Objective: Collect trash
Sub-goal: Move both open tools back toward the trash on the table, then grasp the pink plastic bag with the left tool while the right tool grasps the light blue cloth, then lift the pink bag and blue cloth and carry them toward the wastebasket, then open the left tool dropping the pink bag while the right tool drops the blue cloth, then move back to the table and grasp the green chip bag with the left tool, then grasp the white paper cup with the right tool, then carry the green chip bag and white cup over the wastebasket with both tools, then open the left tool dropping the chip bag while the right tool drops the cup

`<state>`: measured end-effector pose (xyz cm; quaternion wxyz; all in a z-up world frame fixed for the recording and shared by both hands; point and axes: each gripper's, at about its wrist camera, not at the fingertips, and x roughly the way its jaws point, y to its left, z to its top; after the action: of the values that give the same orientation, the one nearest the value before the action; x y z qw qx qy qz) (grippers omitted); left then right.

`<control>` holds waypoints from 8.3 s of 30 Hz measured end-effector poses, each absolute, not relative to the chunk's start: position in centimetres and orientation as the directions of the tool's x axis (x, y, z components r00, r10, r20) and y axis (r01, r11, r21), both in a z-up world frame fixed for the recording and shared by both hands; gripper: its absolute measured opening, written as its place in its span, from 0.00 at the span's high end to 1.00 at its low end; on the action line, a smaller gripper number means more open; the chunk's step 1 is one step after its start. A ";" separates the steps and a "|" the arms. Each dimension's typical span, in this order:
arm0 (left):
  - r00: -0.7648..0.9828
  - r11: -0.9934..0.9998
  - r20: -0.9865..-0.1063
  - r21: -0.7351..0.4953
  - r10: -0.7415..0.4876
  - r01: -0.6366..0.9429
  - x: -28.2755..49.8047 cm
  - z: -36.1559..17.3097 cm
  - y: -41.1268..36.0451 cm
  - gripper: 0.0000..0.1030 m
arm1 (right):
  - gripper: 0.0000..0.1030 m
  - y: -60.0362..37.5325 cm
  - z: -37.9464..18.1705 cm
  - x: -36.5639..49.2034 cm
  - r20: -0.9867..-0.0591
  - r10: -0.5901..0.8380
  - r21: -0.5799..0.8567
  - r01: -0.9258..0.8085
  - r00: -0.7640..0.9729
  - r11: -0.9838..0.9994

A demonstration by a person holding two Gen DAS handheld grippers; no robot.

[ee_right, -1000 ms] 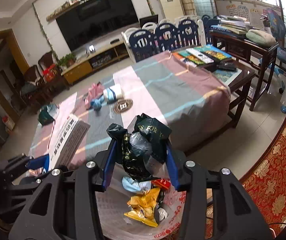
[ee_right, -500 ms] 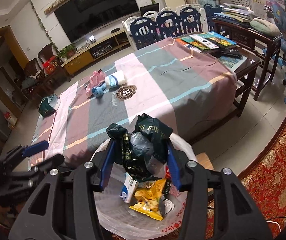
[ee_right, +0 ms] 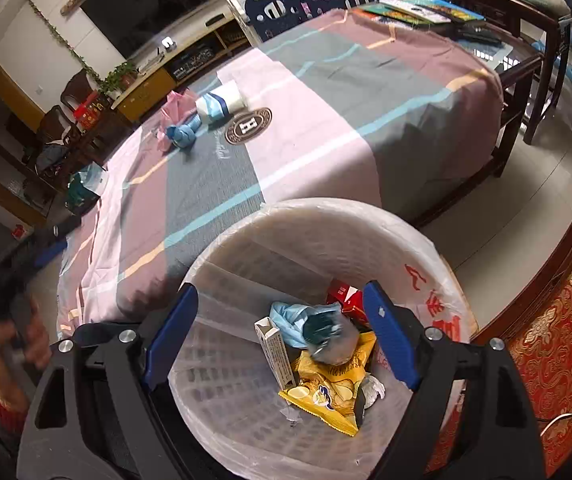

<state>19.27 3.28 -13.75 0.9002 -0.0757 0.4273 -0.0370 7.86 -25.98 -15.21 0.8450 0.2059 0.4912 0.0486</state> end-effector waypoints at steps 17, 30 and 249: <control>0.503 0.981 -0.863 0.055 -0.046 0.184 47.5 -22.0 -2.1 0.76 | 0.20 -25.8 -16.5 16.1 -0.823 0.248 0.389 0.189 0.510 0.902; 0.630 0.988 -0.773 -0.144 -0.077 -0.055 28.3 -18.0 11.1 0.77 | 0.20 -10.6 -16.3 34.2 -0.729 0.381 0.345 -0.176 0.569 0.922; 0.791 0.988 -0.599 -0.010 -0.127 0.151 1.7 -1.6 -0.3 0.94 | 0.21 -21.8 -15.7 5.6 -0.886 0.068 0.080 0.007 0.458 0.997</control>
<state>1.71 -0.28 -1.60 0.9460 0.0193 0.3151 -0.0735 5.64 -21.75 -15.65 0.8530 0.0359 0.5203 0.0179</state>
